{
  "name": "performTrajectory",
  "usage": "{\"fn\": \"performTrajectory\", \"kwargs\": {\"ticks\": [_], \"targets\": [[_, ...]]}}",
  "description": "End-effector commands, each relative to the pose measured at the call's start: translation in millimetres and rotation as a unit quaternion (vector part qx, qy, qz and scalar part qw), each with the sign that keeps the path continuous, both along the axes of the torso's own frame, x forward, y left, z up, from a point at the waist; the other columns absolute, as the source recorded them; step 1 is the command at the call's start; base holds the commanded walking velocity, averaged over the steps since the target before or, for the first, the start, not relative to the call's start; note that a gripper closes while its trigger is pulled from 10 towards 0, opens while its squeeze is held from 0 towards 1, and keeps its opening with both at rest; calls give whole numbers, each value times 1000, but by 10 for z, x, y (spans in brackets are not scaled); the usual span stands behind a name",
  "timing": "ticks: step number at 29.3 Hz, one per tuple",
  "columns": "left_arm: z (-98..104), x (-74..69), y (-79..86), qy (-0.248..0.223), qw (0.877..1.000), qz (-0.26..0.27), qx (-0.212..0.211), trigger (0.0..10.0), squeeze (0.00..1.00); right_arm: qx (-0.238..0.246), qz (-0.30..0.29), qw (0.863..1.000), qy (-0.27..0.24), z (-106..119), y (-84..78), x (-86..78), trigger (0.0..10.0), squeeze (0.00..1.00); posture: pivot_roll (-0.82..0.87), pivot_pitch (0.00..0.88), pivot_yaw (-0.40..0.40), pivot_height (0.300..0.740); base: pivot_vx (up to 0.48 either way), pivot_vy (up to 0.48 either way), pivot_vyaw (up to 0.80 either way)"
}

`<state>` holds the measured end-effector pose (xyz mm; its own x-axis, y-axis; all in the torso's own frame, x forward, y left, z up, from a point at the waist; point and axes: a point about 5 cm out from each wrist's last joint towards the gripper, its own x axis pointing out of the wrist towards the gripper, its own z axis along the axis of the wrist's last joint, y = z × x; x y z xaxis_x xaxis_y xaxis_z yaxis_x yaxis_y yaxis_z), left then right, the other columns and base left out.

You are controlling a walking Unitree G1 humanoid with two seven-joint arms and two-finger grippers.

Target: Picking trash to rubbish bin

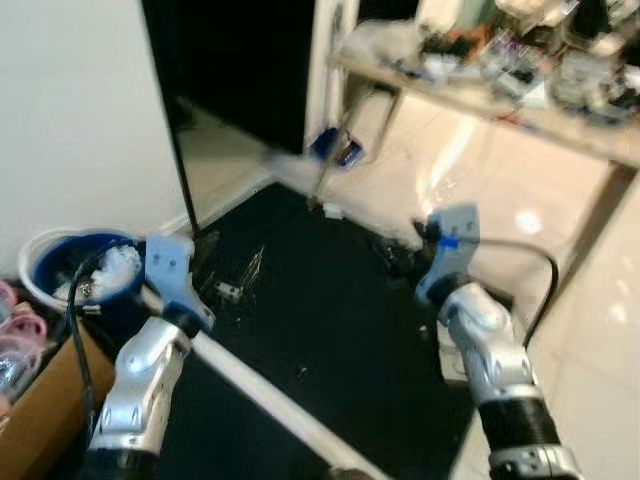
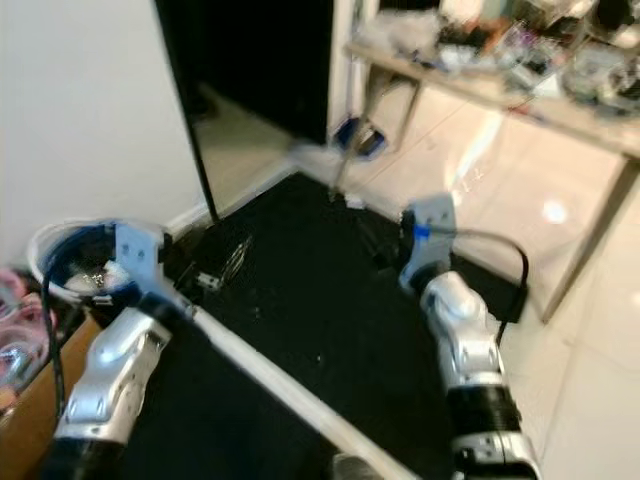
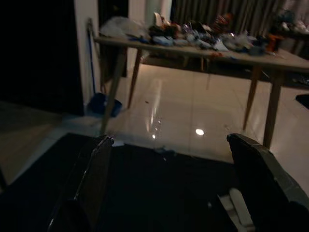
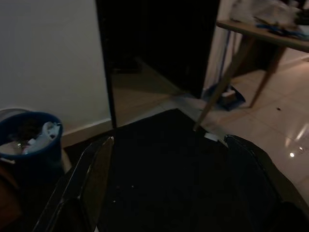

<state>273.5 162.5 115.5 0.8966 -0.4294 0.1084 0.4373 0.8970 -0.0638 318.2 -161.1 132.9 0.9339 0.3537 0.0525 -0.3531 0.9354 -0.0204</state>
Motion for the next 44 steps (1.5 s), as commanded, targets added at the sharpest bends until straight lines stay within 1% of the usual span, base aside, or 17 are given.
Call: {"fn": "performTrajectory", "kwargs": {"ticks": [1,13,20,24,30,35,36,40,41,42,44], "targets": [[-21,0,10,0,1000,0,8,10000,0,-1,-2,1000,5,-25,-21,2,10000,0,13,0,-5,740,0,0,-788],[-33,6,0,-1,1000,-5,7,10000,0,-1,-2,1000,4,-15,-20,8,10000,0,9,0,-3,740,0,0,-788],[-33,12,24,-4,1000,-3,9,10000,0,0,-1,1000,3,-14,-12,8,10000,0,14,0,-2,740,0,0,-788],[-51,8,29,-3,1000,-6,11,10000,0,-3,3,1000,2,-30,13,4,10000,0,14,0,-1,740,0,0,-794],[-38,-12,40,-5,1000,-8,10,10000,0,0,12,1000,-9,10,63,-10,10000,0,18,0,4,740,0,0,-794],[33,-14,25,-17,1000,-15,-7,10000,0,6,8,1000,-18,52,48,2,10000,0,31,0,4,740,0,0,0],[66,-23,23,-22,999,-19,-16,10000,0,9,13,1000,-21,64,54,-3,10000,0,31,0,4,740,0,0,0],[133,-50,1,-36,998,-31,-29,10000,0,6,20,1000,-24,65,76,-17,10000,0,26,0,9,740,0,0,0],[190,-72,-31,-45,997,-44,-43,10000,0,8,24,999,-24,66,83,-25,10000,0,29,0,9,740,0,0,0],[190,-72,-31,-45,997,-44,-43,10000,0,8,24,999,-24,66,83,-25,10000,0,29,0,9,740,0,0,0],[302,-110,-98,-60,993,-70,-70,10000,0,8,24,999,-26,84,80,-26,10000,0,28,0,5,740,0,0,0]]}}
